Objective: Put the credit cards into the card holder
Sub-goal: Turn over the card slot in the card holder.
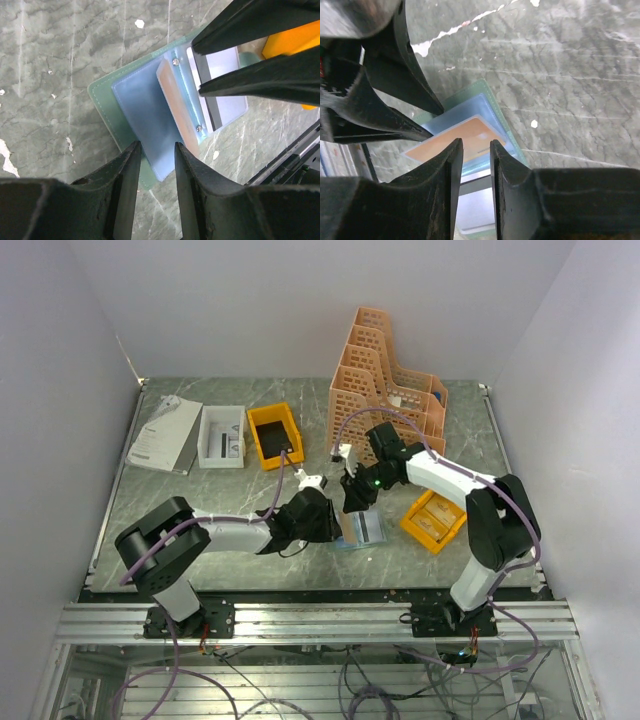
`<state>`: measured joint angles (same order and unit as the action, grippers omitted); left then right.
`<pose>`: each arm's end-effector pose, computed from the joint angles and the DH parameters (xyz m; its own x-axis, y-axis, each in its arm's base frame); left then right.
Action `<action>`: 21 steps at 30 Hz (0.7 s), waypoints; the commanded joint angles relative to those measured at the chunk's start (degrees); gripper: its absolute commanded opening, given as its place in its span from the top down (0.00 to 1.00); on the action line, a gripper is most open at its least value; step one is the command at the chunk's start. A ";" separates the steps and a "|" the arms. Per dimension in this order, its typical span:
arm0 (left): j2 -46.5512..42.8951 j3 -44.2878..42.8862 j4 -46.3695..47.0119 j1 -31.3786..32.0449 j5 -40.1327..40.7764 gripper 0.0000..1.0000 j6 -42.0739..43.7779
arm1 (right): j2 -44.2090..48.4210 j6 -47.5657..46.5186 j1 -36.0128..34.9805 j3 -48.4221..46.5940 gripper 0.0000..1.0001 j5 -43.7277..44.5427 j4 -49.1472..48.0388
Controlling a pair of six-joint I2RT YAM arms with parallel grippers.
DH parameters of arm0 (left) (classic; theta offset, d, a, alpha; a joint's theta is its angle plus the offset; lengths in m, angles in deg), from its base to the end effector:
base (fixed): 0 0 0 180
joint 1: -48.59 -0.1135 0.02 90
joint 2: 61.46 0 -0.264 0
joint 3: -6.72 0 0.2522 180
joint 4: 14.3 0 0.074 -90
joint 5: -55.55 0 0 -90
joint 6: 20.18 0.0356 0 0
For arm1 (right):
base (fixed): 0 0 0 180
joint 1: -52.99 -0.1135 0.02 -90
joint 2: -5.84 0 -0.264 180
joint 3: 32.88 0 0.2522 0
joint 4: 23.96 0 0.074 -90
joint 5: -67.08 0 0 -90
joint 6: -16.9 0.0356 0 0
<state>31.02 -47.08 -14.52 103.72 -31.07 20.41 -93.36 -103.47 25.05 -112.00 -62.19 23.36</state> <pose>0.1810 -0.2561 0.1508 -0.8356 -0.1268 -0.5345 0.2432 0.7871 -0.5669 0.2881 0.1783 0.1938 -0.4116 -0.6614 -0.6270 -0.9107 0.2731 0.3099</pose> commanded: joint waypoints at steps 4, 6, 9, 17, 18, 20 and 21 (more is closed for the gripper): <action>0.98 -1.72 -1.60 0.61 0.07 0.56 1.24 | 0.66 12.88 1.17 1.06 0.75 -4.83 -6.16; 0.96 -1.72 -1.23 0.59 0.10 0.55 1.24 | -0.27 12.57 1.14 0.65 0.70 -5.46 -5.37; 1.27 -1.63 -0.36 0.66 -0.06 0.55 1.00 | -0.33 11.70 0.92 0.65 0.58 -5.02 -4.88; 0.97 -3.25 -2.75 0.74 1.37 0.50 1.64 | 1.53 11.05 2.12 0.19 0.50 -2.38 -4.68; 0.67 -3.73 -3.71 0.88 2.09 0.49 1.86 | 1.77 11.08 2.45 0.35 0.50 -2.33 -4.80; 0.30 -5.31 -6.69 1.68 4.09 0.47 2.51 | 1.90 11.13 3.03 0.22 0.50 -2.39 -4.75; 0.32 -6.39 -8.50 2.06 5.19 0.47 2.86 | 1.84 11.08 3.33 0.01 0.50 -2.34 -4.47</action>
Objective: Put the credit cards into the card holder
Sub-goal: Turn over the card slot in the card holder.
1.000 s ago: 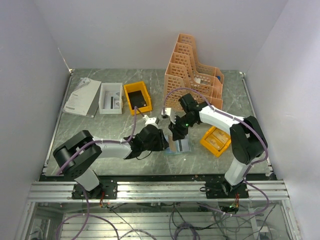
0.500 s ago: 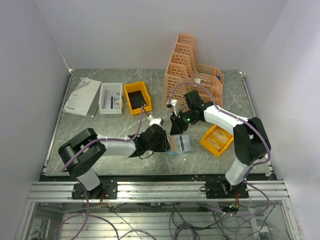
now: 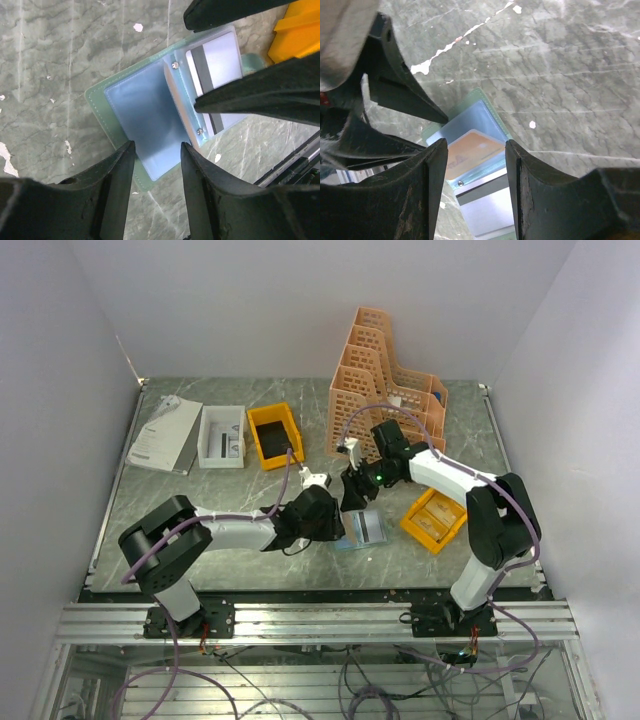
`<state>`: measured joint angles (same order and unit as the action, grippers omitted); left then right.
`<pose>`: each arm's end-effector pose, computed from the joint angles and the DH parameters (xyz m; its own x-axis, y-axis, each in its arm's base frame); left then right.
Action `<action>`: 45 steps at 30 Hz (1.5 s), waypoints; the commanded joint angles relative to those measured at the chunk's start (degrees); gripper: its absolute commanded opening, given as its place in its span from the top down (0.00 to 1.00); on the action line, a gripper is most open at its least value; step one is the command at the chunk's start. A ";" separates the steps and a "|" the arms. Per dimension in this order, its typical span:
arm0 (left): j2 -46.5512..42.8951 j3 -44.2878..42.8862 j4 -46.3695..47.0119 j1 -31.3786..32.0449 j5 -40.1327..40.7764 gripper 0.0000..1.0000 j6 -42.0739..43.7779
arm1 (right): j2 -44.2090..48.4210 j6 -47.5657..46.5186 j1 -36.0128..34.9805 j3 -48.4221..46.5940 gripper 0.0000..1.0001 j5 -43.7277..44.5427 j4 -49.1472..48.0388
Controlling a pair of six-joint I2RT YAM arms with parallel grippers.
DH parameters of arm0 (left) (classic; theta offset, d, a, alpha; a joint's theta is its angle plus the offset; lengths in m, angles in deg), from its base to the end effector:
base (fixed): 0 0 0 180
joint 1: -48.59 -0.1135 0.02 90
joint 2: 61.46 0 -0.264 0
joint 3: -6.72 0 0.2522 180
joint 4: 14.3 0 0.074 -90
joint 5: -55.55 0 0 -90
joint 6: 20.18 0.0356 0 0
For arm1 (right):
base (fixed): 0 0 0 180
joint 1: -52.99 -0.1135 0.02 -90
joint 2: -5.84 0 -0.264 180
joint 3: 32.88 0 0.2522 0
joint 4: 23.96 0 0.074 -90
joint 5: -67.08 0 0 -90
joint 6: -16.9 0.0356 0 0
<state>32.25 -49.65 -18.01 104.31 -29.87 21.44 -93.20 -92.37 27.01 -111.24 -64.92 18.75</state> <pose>0.1827 -0.2629 0.1521 -0.8361 -0.0965 -0.5401 0.2480 0.8116 -0.5289 0.2974 0.1714 0.1953 -0.5623 -0.5469 -0.6203 -0.8269 0.3774 0.4169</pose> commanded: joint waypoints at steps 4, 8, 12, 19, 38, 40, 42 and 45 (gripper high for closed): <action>-0.03 -7.61 -10.22 2.90 6.96 0.48 2.94 | 1.50 0.19 3.26 -1.09 0.50 0.49 0.67; 1.49 -11.11 -13.56 4.00 8.73 0.50 3.89 | 2.74 0.25 5.46 -0.91 0.51 0.06 0.61; 3.66 -14.04 -14.90 4.39 8.48 0.60 5.12 | 3.23 -0.14 6.80 -1.27 0.52 0.28 0.97; 8.67 -18.57 -13.28 4.44 5.43 0.65 6.71 | 4.81 -0.43 9.80 -1.21 0.53 0.39 0.80; 5.30 -15.14 -3.56 4.55 6.25 0.70 8.28 | 11.27 -8.34 14.44 0.21 0.56 -7.81 1.98; 1.32 -11.69 0.04 4.61 7.62 0.70 8.87 | 12.84 -10.22 14.85 0.57 0.56 -9.60 2.14; -2.70 -8.15 3.55 4.65 9.20 0.70 9.66 | 14.48 -12.72 15.47 1.27 0.56 -12.26 2.50; -8.68 -2.47 9.20 4.76 11.81 0.69 10.76 | 17.67 -17.91 16.37 2.84 0.56 -16.16 3.04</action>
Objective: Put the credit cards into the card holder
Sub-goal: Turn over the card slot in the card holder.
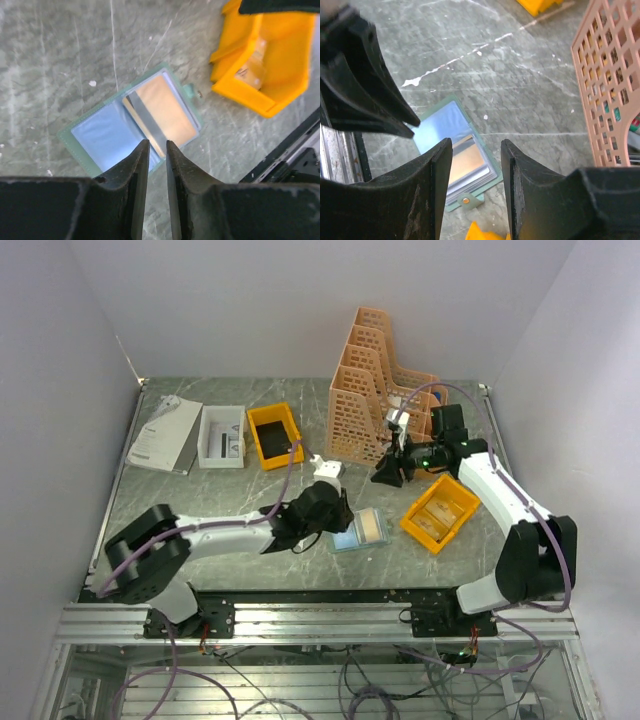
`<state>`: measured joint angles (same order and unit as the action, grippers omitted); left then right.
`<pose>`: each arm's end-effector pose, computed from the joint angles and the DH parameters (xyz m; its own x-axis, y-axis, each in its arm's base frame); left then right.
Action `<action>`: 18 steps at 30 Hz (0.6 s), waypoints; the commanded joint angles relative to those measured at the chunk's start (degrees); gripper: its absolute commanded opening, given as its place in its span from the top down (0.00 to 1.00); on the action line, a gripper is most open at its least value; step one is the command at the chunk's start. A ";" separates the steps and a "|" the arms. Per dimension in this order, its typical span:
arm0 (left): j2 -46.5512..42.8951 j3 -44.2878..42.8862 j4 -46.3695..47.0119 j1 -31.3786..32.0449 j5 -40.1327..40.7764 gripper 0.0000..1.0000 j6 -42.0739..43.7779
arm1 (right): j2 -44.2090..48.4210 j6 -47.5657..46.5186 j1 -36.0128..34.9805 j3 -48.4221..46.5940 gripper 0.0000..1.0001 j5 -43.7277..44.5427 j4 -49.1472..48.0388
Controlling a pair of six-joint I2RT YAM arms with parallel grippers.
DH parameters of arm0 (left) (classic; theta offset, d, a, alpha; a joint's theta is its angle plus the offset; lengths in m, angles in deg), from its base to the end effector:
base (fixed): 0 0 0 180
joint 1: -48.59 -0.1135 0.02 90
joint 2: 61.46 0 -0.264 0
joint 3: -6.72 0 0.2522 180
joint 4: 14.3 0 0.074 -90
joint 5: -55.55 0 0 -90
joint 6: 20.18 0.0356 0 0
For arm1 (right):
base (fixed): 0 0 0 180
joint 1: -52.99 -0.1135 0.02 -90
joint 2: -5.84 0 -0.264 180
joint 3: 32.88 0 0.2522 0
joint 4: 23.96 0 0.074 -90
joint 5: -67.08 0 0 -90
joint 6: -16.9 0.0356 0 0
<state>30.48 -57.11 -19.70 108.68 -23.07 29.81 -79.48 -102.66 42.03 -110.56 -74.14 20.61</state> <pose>0.1767 -0.2931 0.1984 -0.7044 -0.0394 -0.7087 0.4110 0.7913 -0.4526 0.2965 0.0857 0.2670 -0.3848 -0.3892 -0.8369 -0.8943 0.3817 0.2336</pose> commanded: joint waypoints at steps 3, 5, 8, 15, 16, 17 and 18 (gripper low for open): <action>-13.60 11.24 15.02 0.37 7.49 0.65 3.82 | 9.12 -13.38 2.22 5.71 0.54 -10.86 -0.97; -18.12 15.29 17.81 0.29 10.16 0.54 4.26 | 12.54 -15.95 2.44 10.64 0.47 -12.75 -4.76; -24.90 20.85 19.77 0.03 15.62 0.27 3.90 | 13.53 -22.00 2.44 14.02 0.32 -16.59 -4.81; -34.50 22.04 6.20 -10.07 8.02 0.09 1.58 | 5.66 -33.14 2.35 3.85 0.36 -15.75 12.08; -34.65 21.37 4.28 -11.48 6.33 0.10 1.45 | 4.86 -34.02 2.41 2.90 0.37 -14.82 13.68; -34.63 20.55 1.72 -12.93 4.71 0.10 1.51 | 4.19 -35.12 2.36 2.00 0.38 -14.11 15.28; -34.56 19.45 -0.08 -14.52 3.39 0.11 1.59 | 3.46 -36.40 2.35 1.05 0.38 -13.29 17.15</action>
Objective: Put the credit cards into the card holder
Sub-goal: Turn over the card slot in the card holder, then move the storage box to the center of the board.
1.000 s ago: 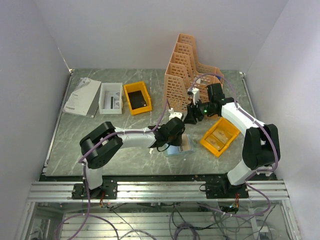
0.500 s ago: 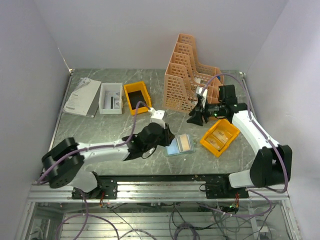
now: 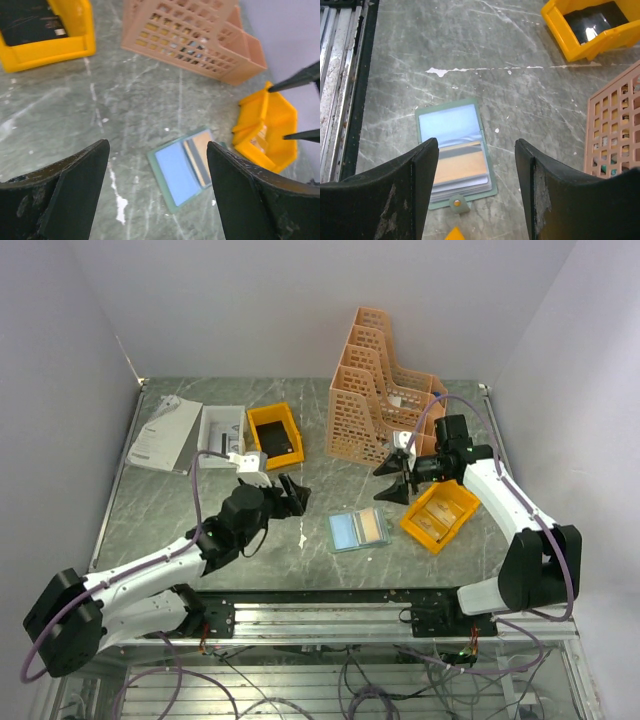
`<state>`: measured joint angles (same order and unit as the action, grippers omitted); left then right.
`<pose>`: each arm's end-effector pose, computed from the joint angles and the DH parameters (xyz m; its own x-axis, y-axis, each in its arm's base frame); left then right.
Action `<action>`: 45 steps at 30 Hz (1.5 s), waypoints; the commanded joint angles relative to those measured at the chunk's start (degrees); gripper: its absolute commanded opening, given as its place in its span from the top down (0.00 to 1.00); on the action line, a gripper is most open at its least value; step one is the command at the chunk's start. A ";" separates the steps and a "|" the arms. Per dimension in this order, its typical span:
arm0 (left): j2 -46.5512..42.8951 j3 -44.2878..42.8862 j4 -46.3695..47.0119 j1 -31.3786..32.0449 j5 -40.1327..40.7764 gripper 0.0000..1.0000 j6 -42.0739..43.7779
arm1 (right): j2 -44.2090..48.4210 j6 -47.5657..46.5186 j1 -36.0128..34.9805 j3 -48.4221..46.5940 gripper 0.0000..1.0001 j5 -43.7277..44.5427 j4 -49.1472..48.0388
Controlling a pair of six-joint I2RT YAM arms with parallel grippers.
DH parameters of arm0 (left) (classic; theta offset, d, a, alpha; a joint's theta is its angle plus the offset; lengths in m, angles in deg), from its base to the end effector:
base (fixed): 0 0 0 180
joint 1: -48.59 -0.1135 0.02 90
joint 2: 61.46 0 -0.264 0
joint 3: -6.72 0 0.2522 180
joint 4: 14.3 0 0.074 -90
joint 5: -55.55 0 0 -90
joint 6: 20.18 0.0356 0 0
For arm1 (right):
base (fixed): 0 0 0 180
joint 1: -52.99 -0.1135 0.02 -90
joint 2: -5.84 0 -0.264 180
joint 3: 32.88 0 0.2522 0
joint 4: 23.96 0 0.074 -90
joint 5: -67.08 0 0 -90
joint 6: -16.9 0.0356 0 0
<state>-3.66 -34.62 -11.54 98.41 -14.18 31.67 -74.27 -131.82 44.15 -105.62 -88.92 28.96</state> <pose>0.1549 -0.1643 0.2400 -0.4287 -0.3904 -0.8147 0.2984 0.7900 -0.5356 0.2604 0.0734 0.2644 -0.0098 -0.3533 -0.9354 -0.9982 0.0585 -0.0116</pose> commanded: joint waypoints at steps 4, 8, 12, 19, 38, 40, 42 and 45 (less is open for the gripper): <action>-0.40 -5.42 -11.87 -7.12 -8.60 0.11 0.54 | -1.89 -6.85 0.17 -5.04 0.41 5.47 10.08; -0.35 -7.09 -12.26 -11.12 -11.36 0.12 1.23 | -0.60 -5.02 0.11 -4.25 0.40 8.61 8.15; 2.12 -10.05 -11.66 -18.71 -17.29 0.14 0.89 | -0.27 -3.25 -0.44 -2.73 0.41 5.92 5.93; 15.06 -25.28 -24.01 -26.83 -11.47 0.31 2.81 | 1.40 1.03 -0.53 1.02 0.41 7.01 2.63; 46.56 -57.53 -41.42 -32.45 -5.80 0.64 12.04 | 1.01 10.60 -0.56 0.49 0.42 10.04 -1.14; 48.18 -58.58 -41.73 -32.87 -6.30 0.63 12.48 | 1.02 10.56 -0.63 0.58 0.42 9.88 -1.12; 49.64 -59.78 -42.06 -33.27 -7.41 0.63 12.82 | 0.85 10.58 -0.65 0.53 0.42 9.84 -1.02; 52.10 -61.82 -43.11 -33.56 -8.32 0.62 13.46 | 0.75 10.47 -0.73 0.45 0.42 9.80 -0.83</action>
<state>46.45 -92.36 -52.20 65.82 -20.71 43.03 -74.17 -121.61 43.76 -104.99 -78.80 28.63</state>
